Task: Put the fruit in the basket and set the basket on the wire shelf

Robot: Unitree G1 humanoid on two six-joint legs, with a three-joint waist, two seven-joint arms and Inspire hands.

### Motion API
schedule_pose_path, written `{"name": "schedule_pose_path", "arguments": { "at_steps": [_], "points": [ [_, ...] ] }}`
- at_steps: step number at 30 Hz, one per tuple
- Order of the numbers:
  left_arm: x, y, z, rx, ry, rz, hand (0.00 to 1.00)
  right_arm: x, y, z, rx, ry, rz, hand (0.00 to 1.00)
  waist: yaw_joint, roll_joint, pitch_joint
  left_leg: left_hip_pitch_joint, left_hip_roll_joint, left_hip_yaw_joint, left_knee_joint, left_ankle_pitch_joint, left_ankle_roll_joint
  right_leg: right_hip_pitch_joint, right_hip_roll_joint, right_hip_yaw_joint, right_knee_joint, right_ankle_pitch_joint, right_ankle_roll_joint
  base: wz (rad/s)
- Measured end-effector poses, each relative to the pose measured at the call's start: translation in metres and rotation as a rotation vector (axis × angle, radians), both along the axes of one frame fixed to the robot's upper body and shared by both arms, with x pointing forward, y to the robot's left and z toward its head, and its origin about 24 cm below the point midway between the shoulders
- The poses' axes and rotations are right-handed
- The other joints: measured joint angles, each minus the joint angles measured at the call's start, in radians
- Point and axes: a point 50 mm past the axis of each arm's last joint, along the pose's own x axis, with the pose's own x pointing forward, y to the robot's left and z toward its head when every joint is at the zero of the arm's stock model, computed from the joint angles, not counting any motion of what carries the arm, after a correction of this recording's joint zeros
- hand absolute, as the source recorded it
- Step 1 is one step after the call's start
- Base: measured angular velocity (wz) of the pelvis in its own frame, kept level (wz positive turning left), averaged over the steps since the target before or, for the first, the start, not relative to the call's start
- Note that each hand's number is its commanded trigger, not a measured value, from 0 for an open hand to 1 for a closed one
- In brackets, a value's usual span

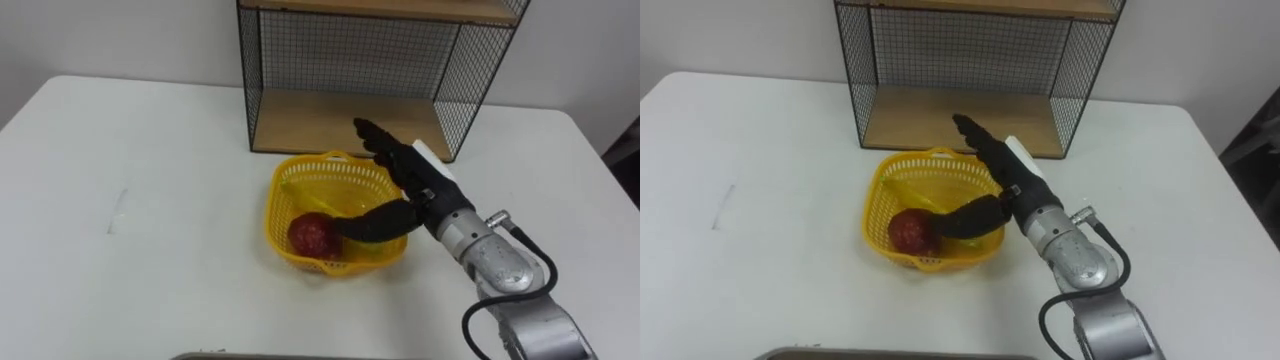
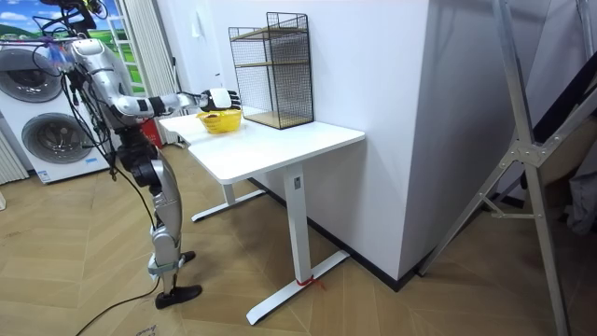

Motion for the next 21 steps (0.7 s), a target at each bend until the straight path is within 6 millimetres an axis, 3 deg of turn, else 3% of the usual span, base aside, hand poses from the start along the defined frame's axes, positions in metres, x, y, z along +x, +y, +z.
{"name": "schedule_pose_path", "arguments": {
  "at_steps": [3, 6, 10, 17, 21],
  "points": [
    [-0.004, 0.002, 0.0, 0.001, 0.002, 0.031, 0.0, -0.005, -0.01, -0.005, 0.035, 0.019, -0.067, 0.0, -0.001, 0.007, -0.0012, -0.001, 0.0, 0.0, 0.002, 0.0, 0.0, -0.002, 0.0, 0.0, 0.0, 0.0, -0.001, 0.0],
    [-0.011, 0.004, 0.001, -0.002, 0.0, 0.105, 0.0, -0.008, -0.022, -0.004, 0.07, 0.017, -0.143, 0.0, -0.006, 0.009, -0.0088, 0.002, -0.001, 0.003, -0.001, 0.0, 0.0, -0.006, -0.001, 0.001, -0.003, 0.0, 0.0, -0.01],
    [-0.029, 0.008, 0.002, 0.001, 0.007, 0.231, 0.0, -0.006, -0.049, 0.012, 0.2, -0.049, -0.297, 0.0, -0.032, 0.007, -0.0176, 0.008, -0.002, 0.002, -0.005, 0.001, 0.0, 0.004, -0.001, 0.002, -0.015, 0.001, 0.001, 0.0],
    [-0.05, 0.014, 0.005, 0.074, -0.024, 0.471, 0.0, -0.016, -0.087, 0.016, 0.387, -0.076, -0.534, 0.0, -0.061, 0.01, -0.0142, 0.016, -0.002, 0.003, -0.021, 0.001, 0.0, 0.001, -0.001, 0.004, -0.016, 0.001, 0.001, -0.01],
    [-0.062, 0.023, 0.009, 0.171, -0.092, 0.837, 0.0, -0.026, -0.107, 0.013, 0.407, -0.07, -0.668, 0.0, -0.059, 0.008, -0.0102, 0.021, -0.002, 0.005, -0.03, 0.001, 0.0, 0.003, -0.002, 0.005, -0.015, 0.0, 0.001, -0.02]
  ]
}}
